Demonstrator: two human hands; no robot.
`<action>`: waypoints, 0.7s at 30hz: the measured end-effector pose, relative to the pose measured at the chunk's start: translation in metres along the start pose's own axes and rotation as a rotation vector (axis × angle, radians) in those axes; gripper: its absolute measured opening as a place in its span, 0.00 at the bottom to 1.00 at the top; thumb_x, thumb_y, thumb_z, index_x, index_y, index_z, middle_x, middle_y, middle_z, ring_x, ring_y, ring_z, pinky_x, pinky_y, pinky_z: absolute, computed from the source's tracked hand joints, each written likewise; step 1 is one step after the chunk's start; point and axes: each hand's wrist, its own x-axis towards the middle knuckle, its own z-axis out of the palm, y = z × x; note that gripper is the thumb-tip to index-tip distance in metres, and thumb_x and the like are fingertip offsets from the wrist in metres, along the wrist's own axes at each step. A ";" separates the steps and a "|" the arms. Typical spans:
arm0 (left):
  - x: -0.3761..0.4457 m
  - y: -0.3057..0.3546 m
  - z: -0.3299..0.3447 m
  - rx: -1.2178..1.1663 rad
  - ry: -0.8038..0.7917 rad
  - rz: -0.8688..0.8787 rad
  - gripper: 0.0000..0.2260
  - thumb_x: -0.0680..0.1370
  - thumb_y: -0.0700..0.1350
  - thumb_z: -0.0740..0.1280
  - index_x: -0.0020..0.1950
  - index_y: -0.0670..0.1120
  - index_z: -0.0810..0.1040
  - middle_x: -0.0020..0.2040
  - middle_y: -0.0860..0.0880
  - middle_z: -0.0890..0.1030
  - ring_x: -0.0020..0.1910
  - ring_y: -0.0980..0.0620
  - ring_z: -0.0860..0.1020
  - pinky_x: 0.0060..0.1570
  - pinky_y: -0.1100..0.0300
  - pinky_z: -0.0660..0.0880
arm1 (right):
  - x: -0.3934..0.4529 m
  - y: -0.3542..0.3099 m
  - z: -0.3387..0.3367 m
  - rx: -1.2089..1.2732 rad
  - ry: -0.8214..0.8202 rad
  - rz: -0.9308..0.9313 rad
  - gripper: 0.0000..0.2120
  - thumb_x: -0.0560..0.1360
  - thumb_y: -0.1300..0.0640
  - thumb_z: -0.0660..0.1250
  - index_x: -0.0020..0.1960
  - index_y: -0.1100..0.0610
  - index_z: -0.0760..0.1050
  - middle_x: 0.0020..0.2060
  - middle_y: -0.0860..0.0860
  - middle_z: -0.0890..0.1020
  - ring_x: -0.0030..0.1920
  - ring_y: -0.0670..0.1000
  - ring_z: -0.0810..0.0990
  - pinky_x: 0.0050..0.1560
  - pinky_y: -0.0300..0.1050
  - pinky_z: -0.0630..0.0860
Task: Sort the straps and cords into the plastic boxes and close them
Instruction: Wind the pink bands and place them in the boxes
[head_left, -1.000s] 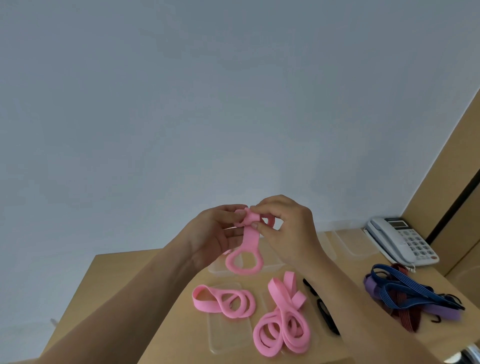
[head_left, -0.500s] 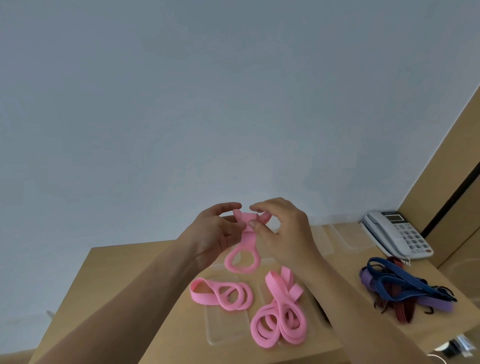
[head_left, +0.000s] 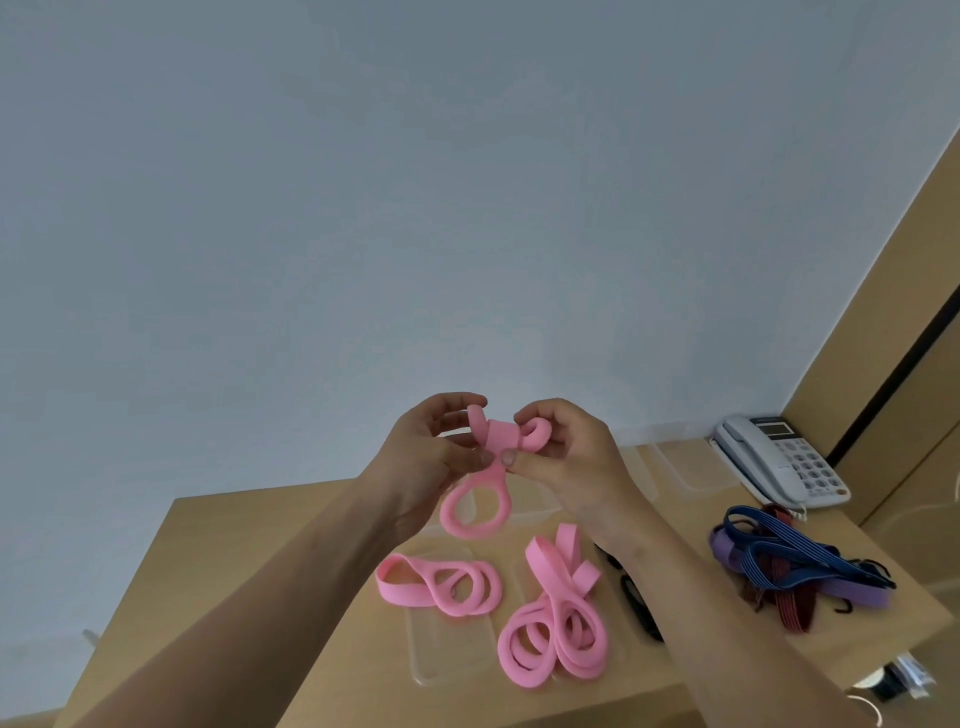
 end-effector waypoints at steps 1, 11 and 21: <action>0.000 0.000 0.000 -0.008 0.005 -0.004 0.24 0.71 0.21 0.66 0.61 0.43 0.80 0.59 0.40 0.81 0.45 0.47 0.84 0.43 0.58 0.81 | -0.001 0.001 0.000 0.003 0.009 -0.013 0.15 0.67 0.66 0.79 0.47 0.51 0.80 0.42 0.47 0.85 0.45 0.50 0.85 0.50 0.49 0.83; -0.002 -0.005 -0.015 0.163 -0.217 -0.175 0.18 0.77 0.51 0.71 0.65 0.45 0.80 0.59 0.43 0.85 0.59 0.42 0.83 0.65 0.49 0.77 | -0.002 -0.003 0.003 0.098 0.058 -0.015 0.20 0.68 0.66 0.78 0.53 0.45 0.82 0.46 0.49 0.85 0.48 0.51 0.86 0.51 0.50 0.83; -0.005 0.003 -0.017 0.062 -0.193 -0.204 0.19 0.78 0.54 0.71 0.58 0.40 0.83 0.53 0.37 0.84 0.47 0.39 0.84 0.48 0.51 0.82 | -0.006 -0.004 0.011 -0.049 -0.004 -0.095 0.18 0.65 0.68 0.79 0.45 0.47 0.82 0.44 0.44 0.85 0.47 0.47 0.84 0.46 0.47 0.84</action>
